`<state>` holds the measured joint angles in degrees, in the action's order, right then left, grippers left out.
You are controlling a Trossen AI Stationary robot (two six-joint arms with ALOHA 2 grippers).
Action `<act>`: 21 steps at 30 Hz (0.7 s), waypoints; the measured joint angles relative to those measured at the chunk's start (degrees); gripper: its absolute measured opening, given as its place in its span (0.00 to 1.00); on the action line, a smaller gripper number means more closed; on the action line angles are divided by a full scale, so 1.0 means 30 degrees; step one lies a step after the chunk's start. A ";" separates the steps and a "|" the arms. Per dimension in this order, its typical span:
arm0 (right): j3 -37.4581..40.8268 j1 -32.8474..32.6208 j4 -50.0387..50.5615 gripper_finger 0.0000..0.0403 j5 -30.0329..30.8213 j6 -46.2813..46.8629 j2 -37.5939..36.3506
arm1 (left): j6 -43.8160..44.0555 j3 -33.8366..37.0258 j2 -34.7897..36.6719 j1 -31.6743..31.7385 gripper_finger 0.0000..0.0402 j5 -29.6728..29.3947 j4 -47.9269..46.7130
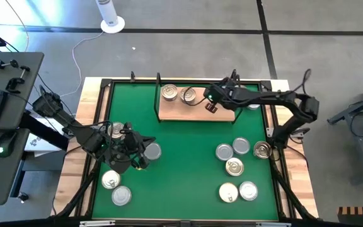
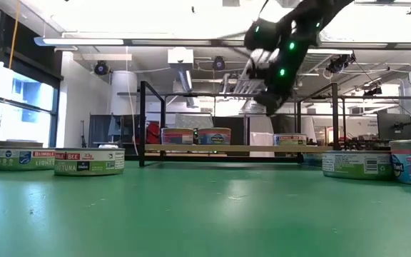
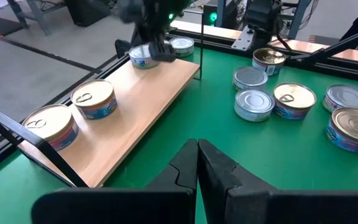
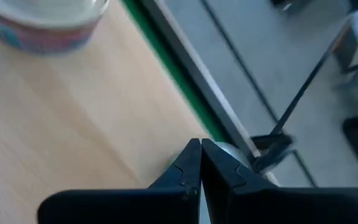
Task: Stack canned seafood by type on shelf
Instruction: Put the green tuna can on the shelf
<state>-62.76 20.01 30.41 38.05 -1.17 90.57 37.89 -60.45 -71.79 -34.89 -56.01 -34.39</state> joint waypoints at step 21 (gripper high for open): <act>-0.0045 -1.9425 0.5544 0.00 -0.0413 1.7721 -0.1040 | -0.1465 0.0007 -0.5747 -0.1190 0.00 -0.1703 0.4857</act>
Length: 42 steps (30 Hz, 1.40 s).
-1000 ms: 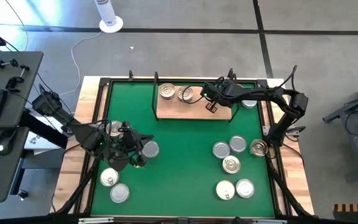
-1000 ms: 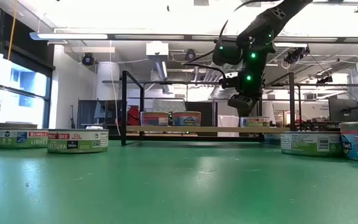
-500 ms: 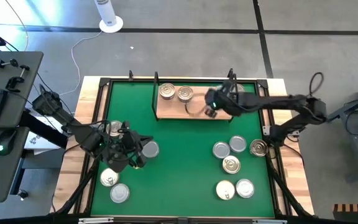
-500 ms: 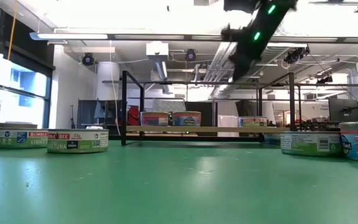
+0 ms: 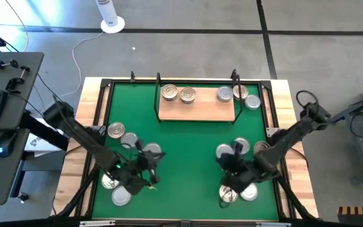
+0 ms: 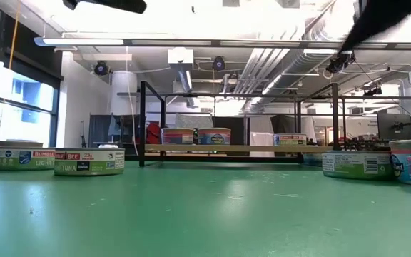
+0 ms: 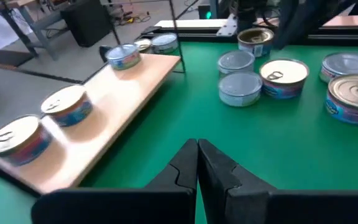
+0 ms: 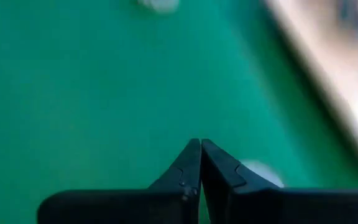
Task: Stack canned seafood by type on shelf
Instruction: Put the green tuna can on the shelf
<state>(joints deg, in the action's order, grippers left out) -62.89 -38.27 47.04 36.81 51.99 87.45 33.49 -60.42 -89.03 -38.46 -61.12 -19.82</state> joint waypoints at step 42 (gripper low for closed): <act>0.5084 0.1674 -0.9670 0.82 -0.0214 -0.5011 0.2958 | -0.1718 -0.0007 -0.6196 0.4434 0.00 0.9390 0.6326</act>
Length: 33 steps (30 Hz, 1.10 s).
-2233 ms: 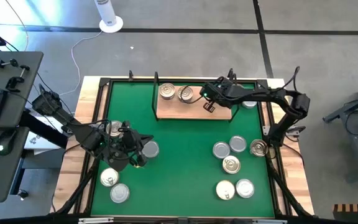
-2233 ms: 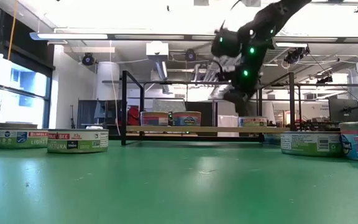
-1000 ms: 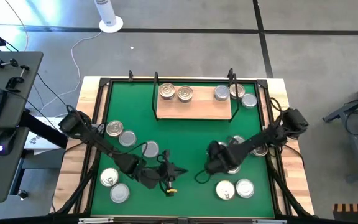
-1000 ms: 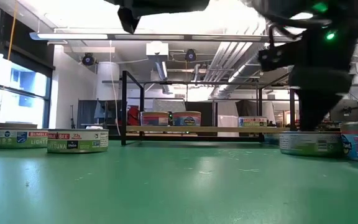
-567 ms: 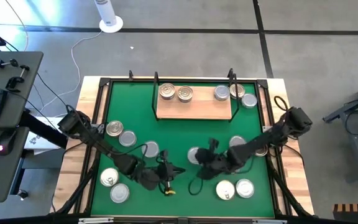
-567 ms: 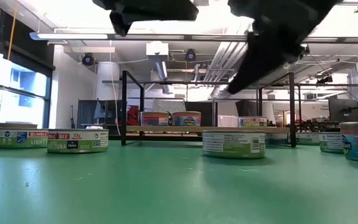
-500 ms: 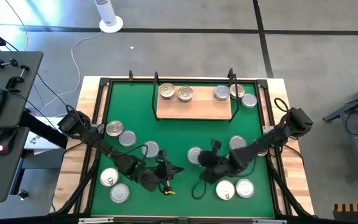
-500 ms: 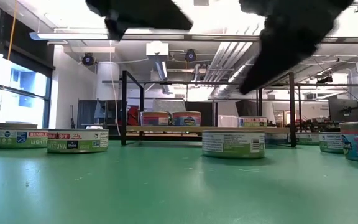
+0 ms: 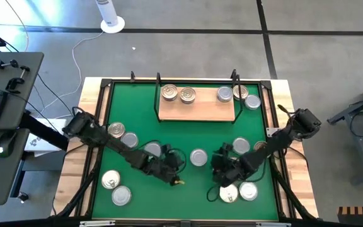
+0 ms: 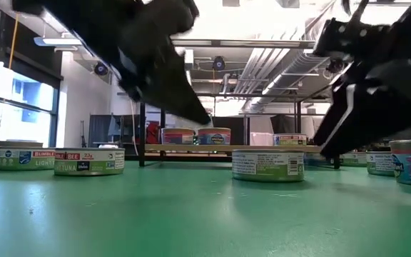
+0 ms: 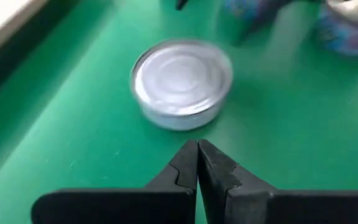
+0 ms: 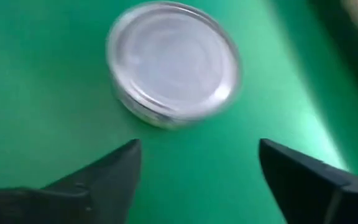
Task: Stack canned seafood by type on shelf
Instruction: Put the green tuna can on the shelf
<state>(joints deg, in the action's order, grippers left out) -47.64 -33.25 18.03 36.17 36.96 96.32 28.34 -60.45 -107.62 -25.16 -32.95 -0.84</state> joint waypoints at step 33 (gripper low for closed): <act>0.3680 0.2712 -1.4233 0.92 -0.1539 -0.2815 0.3241 | 0.0554 0.0007 -0.2002 0.2562 0.00 0.1420 0.1990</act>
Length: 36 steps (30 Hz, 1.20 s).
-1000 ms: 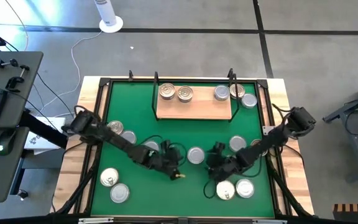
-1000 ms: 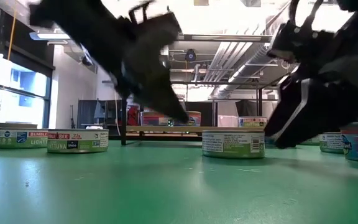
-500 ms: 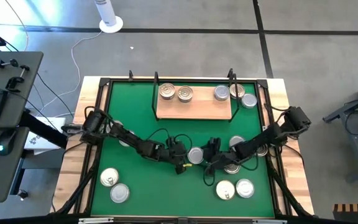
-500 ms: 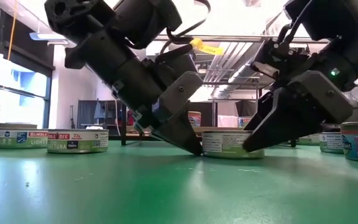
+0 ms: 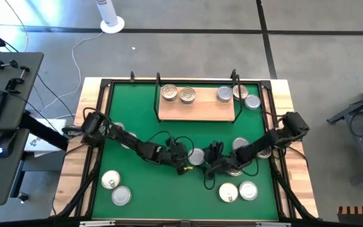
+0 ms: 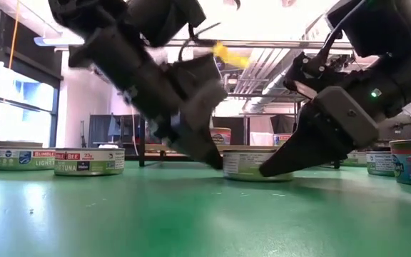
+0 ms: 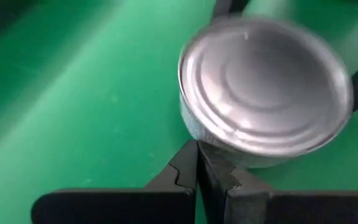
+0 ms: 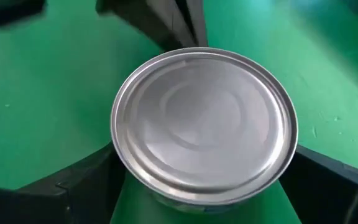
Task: Stack canned seafood by type on shelf
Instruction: Put the green tuna can on the shelf
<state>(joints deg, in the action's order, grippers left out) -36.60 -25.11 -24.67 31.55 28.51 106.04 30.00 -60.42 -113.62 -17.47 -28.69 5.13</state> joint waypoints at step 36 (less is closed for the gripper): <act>-0.0391 0.0622 -0.0501 0.96 -0.1562 -0.3744 -0.0490 | -0.0080 -0.0022 0.0612 -0.0138 0.00 -0.0175 -0.0444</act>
<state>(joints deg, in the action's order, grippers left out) -37.77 -23.24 -26.17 26.86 17.28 104.57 29.76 -60.49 -111.79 -17.89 -29.21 3.79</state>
